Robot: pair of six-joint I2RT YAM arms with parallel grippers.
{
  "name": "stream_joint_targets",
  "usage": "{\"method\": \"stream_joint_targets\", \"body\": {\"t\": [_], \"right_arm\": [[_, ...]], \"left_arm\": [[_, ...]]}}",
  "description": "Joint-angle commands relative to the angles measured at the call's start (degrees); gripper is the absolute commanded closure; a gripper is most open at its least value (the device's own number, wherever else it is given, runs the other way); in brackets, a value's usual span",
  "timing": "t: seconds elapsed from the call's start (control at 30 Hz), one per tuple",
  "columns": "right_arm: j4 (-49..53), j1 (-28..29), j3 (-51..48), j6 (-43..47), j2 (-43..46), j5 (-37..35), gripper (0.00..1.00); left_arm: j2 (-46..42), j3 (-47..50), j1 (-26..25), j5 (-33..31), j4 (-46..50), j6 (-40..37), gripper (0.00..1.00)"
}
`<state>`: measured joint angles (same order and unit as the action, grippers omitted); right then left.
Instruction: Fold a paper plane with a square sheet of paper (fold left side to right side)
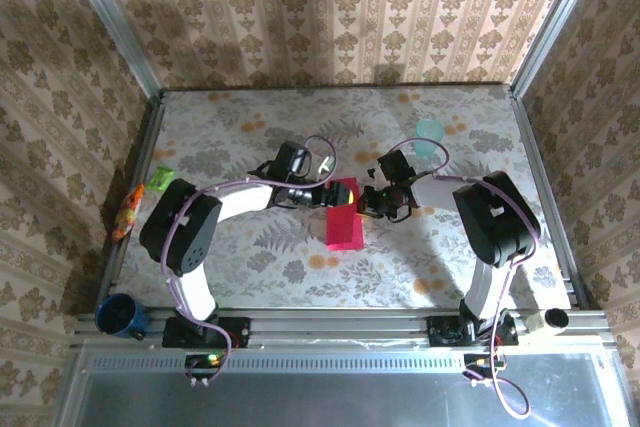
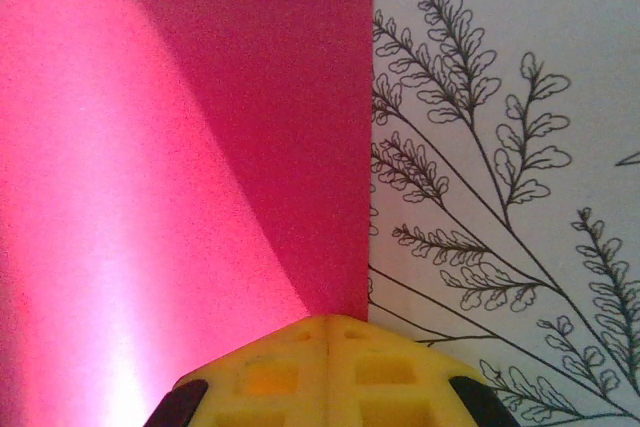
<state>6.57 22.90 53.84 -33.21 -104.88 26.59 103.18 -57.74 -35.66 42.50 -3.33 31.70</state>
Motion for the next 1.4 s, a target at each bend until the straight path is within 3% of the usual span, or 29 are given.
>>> {"method": "stream_joint_targets", "body": {"t": [0.0, 0.27, 0.37, 1.0, 1.37], "right_arm": [[1.45, 0.29, -2.17, -0.25, -1.28, -2.45, 0.94], [-1.27, 0.23, -2.78, -1.5, -1.25, -1.26, 0.94], [-1.79, 0.29, -2.93, -1.86, -1.19, -0.86, 0.94], [-5.38, -0.17, -3.62, -4.32, 1.9, 2.16, 0.93], [-1.65, -4.25, -6.18, -2.83, 8.8, 2.74, 0.81]], "left_arm": [[0.44, -1.41, -0.23, 0.25, -0.24, -0.37, 0.35], [1.06, -0.62, -0.25, -4.05, 2.77, -1.8, 0.66], [1.06, -0.59, -0.26, -5.22, 3.57, -2.17, 0.72], [1.69, 0.5, 0.23, -8.27, 0.7, 0.98, 0.79], [1.06, 1.31, 0.76, -8.31, -0.11, 1.17, 0.79]]}}
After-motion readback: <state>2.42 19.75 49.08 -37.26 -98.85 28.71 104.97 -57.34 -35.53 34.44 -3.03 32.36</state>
